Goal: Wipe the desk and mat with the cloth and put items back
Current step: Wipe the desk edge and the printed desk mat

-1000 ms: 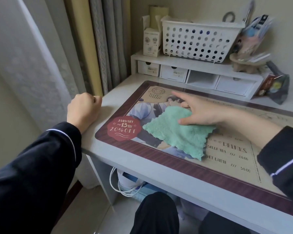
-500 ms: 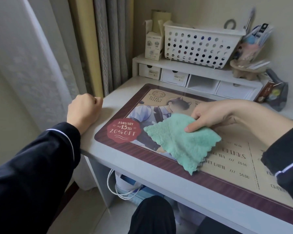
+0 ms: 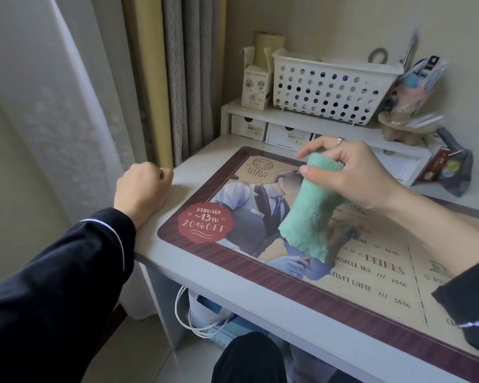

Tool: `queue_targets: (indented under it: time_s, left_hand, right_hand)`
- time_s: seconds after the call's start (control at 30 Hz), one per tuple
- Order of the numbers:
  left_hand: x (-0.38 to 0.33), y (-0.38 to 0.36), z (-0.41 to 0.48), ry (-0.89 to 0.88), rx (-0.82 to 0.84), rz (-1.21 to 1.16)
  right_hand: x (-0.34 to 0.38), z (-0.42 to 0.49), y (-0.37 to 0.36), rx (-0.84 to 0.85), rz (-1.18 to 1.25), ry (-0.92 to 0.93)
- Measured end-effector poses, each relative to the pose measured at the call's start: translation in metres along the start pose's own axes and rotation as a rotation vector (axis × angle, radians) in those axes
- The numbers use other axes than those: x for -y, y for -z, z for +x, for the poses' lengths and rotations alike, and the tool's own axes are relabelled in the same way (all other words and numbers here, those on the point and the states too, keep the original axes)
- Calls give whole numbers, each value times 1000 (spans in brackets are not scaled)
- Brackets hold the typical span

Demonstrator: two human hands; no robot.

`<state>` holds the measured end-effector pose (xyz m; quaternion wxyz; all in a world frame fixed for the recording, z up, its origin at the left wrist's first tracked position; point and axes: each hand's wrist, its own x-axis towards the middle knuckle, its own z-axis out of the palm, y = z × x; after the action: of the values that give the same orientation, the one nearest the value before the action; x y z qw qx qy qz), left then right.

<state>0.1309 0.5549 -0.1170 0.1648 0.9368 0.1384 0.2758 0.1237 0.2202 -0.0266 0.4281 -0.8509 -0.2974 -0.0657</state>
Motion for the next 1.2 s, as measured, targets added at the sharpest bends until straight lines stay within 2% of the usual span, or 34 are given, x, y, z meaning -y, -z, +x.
queue_targets:
  time_s: [0.2,0.53,0.67,0.73,0.8,0.87,0.93,1.03,1.13,1.2]
  left_hand:
    - [1,0,0,-4,-3,8]
    - [2,-1,0,4,-3,5]
    - [2,-1,0,3,-4,5]
    - [1,-1,0,3,-1,8]
    - [1,-1,0,5,2,9]
    - [1,-1,0,6,5,7]
    - [1,-1,0,8,5,7]
    - [0,0,0,9,8,6]
    - [-1,1,0,11,11,8]
    - [-1,1,0,10,14,8]
  right_hand:
    - [6,6,-3,-1,110,-9]
    - [10,8,-3,83,70,-33]
    - [14,7,-7,114,168,-65]
    - [15,8,-7,69,-3,-48]
    - [17,9,-6,10,-350,-10]
    - [25,9,-6,-3,-495,49]
    - [36,9,-5,37,-475,128]
    - [45,12,-2,222,-357,187]
    - [49,17,1,363,-408,197]
    - [51,20,2,400,-464,225]
